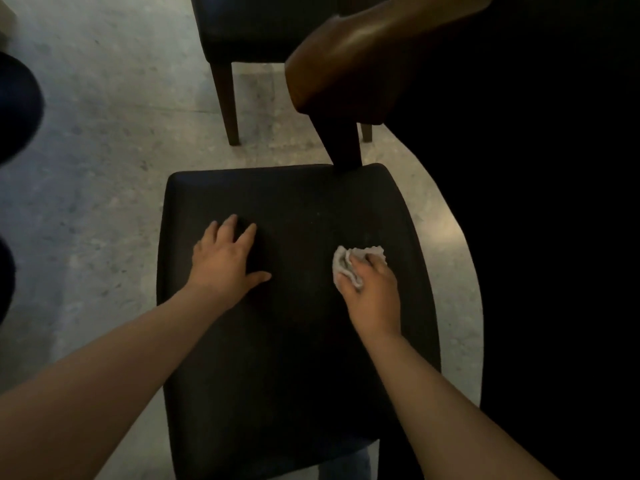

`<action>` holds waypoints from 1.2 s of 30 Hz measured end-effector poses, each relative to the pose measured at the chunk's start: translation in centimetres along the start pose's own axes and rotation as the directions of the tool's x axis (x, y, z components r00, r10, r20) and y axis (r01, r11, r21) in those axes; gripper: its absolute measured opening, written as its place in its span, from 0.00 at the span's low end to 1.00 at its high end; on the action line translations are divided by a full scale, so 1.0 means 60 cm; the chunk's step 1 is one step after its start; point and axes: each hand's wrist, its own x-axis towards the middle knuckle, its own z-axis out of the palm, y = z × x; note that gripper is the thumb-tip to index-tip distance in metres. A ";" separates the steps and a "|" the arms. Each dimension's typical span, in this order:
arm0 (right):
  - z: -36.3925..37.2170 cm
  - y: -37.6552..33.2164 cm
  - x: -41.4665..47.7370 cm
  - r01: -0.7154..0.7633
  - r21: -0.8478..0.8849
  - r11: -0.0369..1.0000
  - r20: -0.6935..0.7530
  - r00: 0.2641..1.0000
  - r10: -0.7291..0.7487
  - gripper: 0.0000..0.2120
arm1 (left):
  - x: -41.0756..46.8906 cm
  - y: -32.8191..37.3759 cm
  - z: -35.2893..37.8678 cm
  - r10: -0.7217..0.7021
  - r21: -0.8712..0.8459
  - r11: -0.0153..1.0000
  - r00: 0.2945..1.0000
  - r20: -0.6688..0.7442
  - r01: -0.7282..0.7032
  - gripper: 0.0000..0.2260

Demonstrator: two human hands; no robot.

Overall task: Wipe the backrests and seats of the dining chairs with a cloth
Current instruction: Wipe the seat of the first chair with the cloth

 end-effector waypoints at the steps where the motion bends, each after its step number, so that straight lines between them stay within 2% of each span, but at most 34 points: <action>1: 0.008 0.000 0.001 0.003 -0.038 0.999 -0.008 1.000 -0.003 0.24 | 0.011 -0.002 0.001 0.002 0.012 1.000 1.000 -0.007 -0.002 0.42; 3: 0.013 0.002 0.009 0.002 -0.054 0.999 -0.037 0.999 -0.004 0.22 | 0.031 -0.004 0.001 0.007 0.017 1.000 1.000 -0.002 -0.007 0.44; 5: 0.007 0.004 0.021 0.010 0.035 0.999 -0.079 0.997 -0.008 0.19 | 0.045 -0.003 0.004 -0.002 0.011 1.000 1.000 0.020 0.002 0.45; 10: -0.032 0.001 0.076 0.099 0.125 0.987 -0.272 0.960 -0.062 0.17 | 0.053 0.005 0.030 -0.046 0.000 0.999 0.999 -0.012 0.046 0.50; 15: -0.048 -0.005 0.156 0.166 0.081 0.983 -0.345 0.930 -0.128 0.17 | 0.059 0.004 0.045 -0.051 0.001 0.999 0.998 -0.043 0.051 0.50; 19: -0.044 -0.007 0.215 0.140 -0.002 0.990 -0.389 0.912 -0.130 0.19 | 0.060 0.002 0.057 -0.039 -0.009 0.999 0.997 -0.066 0.039 0.49; 24: -0.037 -0.021 0.277 0.150 -0.053 0.987 -0.316 0.935 -0.159 0.20 | 0.062 -0.003 0.069 -0.024 0.001 1.000 0.995 -0.093 0.024 0.50; 26: -0.031 -0.020 0.282 0.158 -0.024 0.987 -0.290 0.944 -0.158 0.20 | 0.063 -0.005 0.072 -0.023 -0.001 1.000 0.995 -0.098 0.023 0.50; 33: 0.006 0.001 0.190 0.241 0.056 0.969 -0.266 0.939 -0.218 0.16 | 0.065 -0.002 0.071 -0.039 0.021 0.999 0.995 -0.091 0.041 0.50; 36: -0.015 0.001 0.194 0.262 0.036 0.964 -0.334 0.913 -0.236 0.15 | 0.064 0.000 0.068 -0.038 0.026 0.999 0.996 -0.082 0.041 0.50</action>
